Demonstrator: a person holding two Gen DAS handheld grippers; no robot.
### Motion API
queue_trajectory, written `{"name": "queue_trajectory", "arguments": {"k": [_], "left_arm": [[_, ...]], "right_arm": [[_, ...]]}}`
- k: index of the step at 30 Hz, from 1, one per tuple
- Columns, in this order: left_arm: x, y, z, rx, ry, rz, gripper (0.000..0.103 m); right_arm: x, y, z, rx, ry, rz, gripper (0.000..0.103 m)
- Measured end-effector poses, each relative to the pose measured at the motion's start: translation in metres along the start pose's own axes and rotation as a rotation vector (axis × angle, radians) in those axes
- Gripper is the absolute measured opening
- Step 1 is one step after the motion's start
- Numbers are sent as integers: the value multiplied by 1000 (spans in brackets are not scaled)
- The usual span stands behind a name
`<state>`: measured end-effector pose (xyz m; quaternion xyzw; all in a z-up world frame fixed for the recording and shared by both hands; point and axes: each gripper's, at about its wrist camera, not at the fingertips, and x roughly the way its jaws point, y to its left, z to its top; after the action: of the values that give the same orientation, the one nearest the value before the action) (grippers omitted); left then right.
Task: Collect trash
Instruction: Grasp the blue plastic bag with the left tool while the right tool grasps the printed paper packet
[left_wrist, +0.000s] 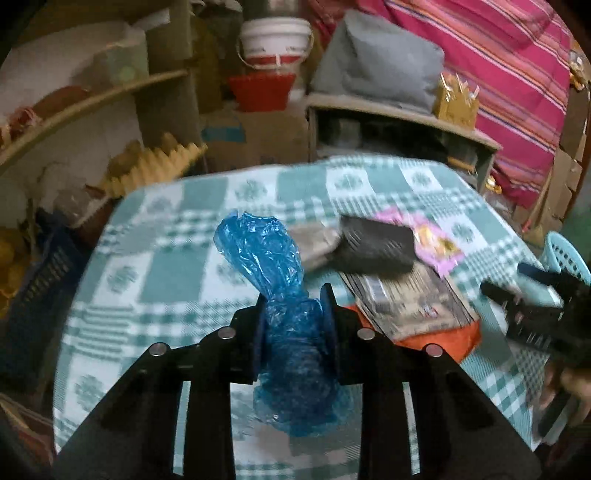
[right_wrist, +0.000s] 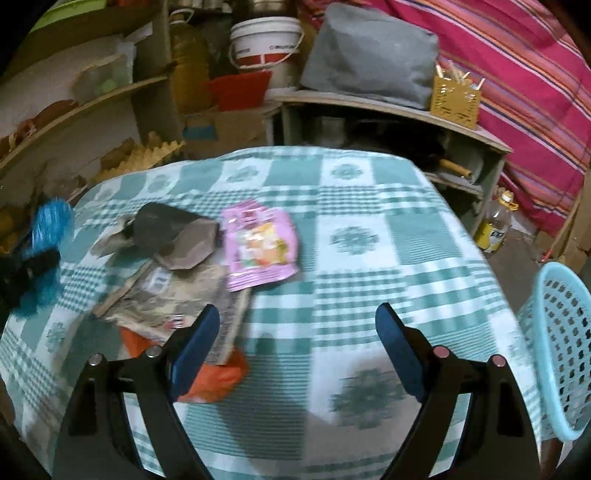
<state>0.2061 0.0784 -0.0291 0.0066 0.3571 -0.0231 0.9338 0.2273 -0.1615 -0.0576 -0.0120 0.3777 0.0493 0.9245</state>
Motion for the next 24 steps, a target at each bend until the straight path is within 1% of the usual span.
{"name": "queue_trajectory", "arguments": {"k": [2,6,9,13,17,19,21,23,24], "left_arm": [[-3,11,4,-23,-17,9,26],[0,31,6,-64,-18,18,26],[3,38,5,-77,-11,32,26],[4,48,4,-109,0,25,26],[2,53,6,-121,-9,17,27],[-1,53,7,-123,-17,14,27],[-2,55,8,-128,-23,9,27],[-4,56,8,-136,-28,5,27],[-4,57,8,-138,-28,5,27]], "right_arm": [[2,10,-2,-9,8,5,85],[11,25,-3,-28,34,-7,85],[19,29,-4,-16,67,-30,85],[31,31,-7,-16,118,-42,84],[38,34,-12,-24,150,-49,83],[39,33,-12,-10,152,-32,79],[40,32,-10,-1,156,-18,77],[40,34,-10,-12,151,-7,71],[40,35,-9,-15,150,-4,66]]}}
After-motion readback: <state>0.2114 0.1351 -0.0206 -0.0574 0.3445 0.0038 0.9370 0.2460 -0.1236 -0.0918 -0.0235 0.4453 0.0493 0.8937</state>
